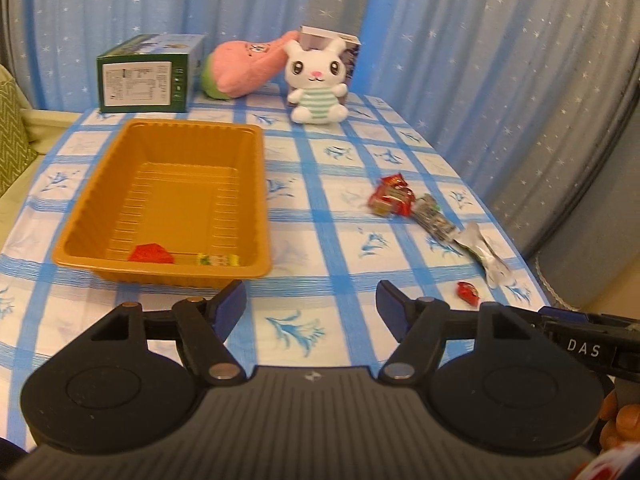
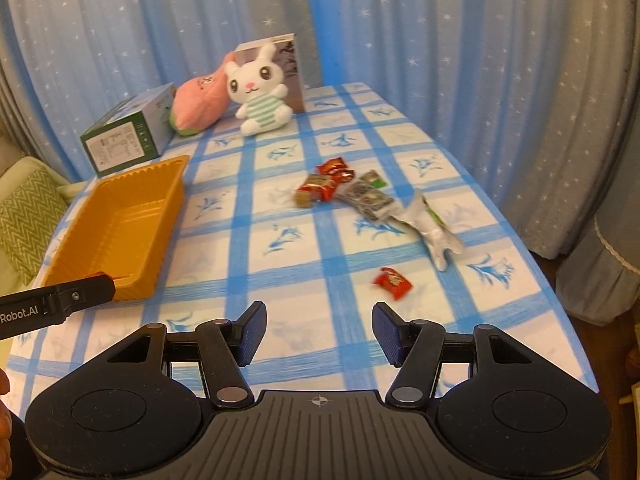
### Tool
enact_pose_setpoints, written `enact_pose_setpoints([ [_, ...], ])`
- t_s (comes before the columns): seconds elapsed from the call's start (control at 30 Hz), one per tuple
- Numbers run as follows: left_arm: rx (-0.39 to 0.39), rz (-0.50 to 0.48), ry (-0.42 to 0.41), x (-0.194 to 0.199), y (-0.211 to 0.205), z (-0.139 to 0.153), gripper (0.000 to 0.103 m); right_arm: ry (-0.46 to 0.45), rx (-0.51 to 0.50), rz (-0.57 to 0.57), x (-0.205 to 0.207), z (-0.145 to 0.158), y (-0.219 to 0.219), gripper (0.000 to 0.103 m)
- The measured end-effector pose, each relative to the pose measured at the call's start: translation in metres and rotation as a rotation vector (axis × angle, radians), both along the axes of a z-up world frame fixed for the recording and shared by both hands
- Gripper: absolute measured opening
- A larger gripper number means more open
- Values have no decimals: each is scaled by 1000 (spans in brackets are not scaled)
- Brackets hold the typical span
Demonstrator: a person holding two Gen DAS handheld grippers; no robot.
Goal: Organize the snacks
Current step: 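Move both tools back toward the snack pile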
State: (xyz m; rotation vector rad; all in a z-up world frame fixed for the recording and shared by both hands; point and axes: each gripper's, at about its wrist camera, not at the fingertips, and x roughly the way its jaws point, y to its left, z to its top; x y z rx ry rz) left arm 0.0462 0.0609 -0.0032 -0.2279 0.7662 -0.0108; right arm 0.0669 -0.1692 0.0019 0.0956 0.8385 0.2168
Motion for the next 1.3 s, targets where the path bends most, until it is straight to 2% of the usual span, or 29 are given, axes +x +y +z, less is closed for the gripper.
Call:
enact_pose_setpoints([
  [0.7, 31, -78, 29, 19, -40, -7, 69, 12, 29, -72, 12, -7, -40, 59],
  [1.3, 48, -153, 70, 51, -77, -30, 69, 50, 57, -140, 35, -36, -70, 59],
])
